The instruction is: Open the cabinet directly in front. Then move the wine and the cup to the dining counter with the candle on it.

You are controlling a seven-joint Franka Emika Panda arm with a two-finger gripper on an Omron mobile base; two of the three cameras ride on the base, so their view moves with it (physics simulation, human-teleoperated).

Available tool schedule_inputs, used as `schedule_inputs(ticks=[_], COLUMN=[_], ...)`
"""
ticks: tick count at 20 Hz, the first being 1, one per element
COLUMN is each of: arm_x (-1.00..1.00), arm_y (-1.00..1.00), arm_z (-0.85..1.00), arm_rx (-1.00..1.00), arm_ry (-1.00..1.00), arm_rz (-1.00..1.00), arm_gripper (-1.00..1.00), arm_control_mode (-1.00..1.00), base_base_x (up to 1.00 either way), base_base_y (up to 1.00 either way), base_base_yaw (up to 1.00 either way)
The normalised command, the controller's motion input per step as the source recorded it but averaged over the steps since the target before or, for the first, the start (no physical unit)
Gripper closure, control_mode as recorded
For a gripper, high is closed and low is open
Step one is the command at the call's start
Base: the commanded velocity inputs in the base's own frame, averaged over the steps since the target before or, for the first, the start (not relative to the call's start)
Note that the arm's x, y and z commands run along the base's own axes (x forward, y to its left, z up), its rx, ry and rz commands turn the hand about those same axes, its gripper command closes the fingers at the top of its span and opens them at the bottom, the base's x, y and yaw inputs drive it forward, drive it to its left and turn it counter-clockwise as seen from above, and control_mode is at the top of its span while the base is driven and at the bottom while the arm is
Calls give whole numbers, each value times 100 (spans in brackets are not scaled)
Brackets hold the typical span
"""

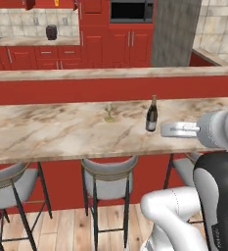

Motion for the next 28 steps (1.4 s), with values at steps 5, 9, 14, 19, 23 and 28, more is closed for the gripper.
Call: schedule_inputs(ticks=[5, 9, 14, 19, 23, 28], arm_x=[0, 0, 0, 0, 0, 0], arm_y=[0, 0, 0, 0, 0, 0], arm_z=[0, 0, 0, 0, 0, 0], arm_rx=[0, 0, 0, 0, 0, 0], arm_ry=[0, 0, 0, 0, 0, 0], arm_rz=[0, 0, 0, 0, 0, 0], arm_gripper=[-100, -100, -100, -100, -100, -100], arm_control_mode=[100, 100, 100, 100, 100, 100], base_base_x=[0, 0, 0, 0, 0, 0], base_base_y=[100, 100, 100, 100, 100, 100], base_base_yaw=[0, 0, 0, 0, 0, 0])
